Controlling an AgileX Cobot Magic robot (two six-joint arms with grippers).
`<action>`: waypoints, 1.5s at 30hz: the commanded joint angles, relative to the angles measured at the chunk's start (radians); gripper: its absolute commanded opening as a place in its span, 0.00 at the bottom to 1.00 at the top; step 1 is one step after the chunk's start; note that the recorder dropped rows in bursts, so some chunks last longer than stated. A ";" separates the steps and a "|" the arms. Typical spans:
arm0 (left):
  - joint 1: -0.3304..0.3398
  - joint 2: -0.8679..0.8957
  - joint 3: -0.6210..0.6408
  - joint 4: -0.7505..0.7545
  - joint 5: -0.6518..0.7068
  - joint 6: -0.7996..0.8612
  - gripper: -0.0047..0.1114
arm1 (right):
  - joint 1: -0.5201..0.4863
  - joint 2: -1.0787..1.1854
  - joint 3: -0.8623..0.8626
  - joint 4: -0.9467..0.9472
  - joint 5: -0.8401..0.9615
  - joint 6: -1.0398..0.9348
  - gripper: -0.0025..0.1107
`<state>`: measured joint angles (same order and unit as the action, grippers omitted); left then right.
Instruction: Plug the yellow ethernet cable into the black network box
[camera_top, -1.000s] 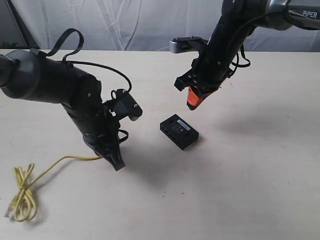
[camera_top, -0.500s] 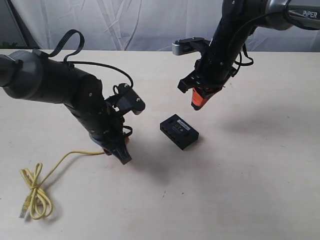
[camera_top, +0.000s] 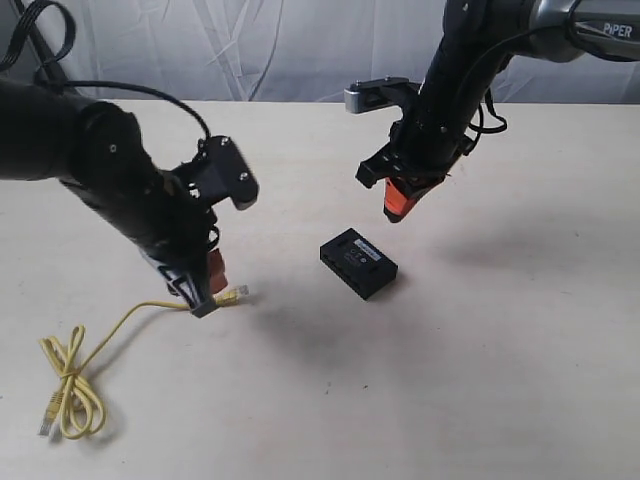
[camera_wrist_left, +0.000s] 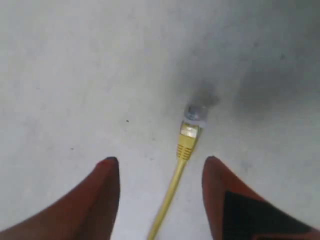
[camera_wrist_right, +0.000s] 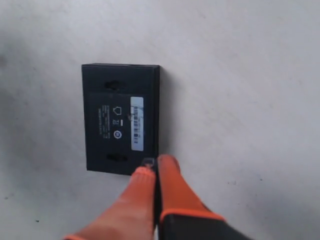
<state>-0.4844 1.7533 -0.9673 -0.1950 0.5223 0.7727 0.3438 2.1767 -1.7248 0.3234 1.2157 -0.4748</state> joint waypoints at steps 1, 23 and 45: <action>0.068 -0.007 0.058 -0.378 -0.044 0.396 0.39 | -0.006 0.045 -0.007 -0.001 -0.006 -0.042 0.01; 0.155 0.017 0.106 -0.652 0.014 0.849 0.57 | -0.092 0.171 -0.037 0.188 0.002 -0.136 0.01; 0.153 0.148 0.110 -0.788 0.012 1.033 0.43 | -0.092 0.172 -0.037 0.250 -0.028 -0.152 0.01</action>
<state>-0.3297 1.8910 -0.8607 -0.9600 0.5565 1.7819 0.2559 2.3500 -1.7546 0.5637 1.1981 -0.6145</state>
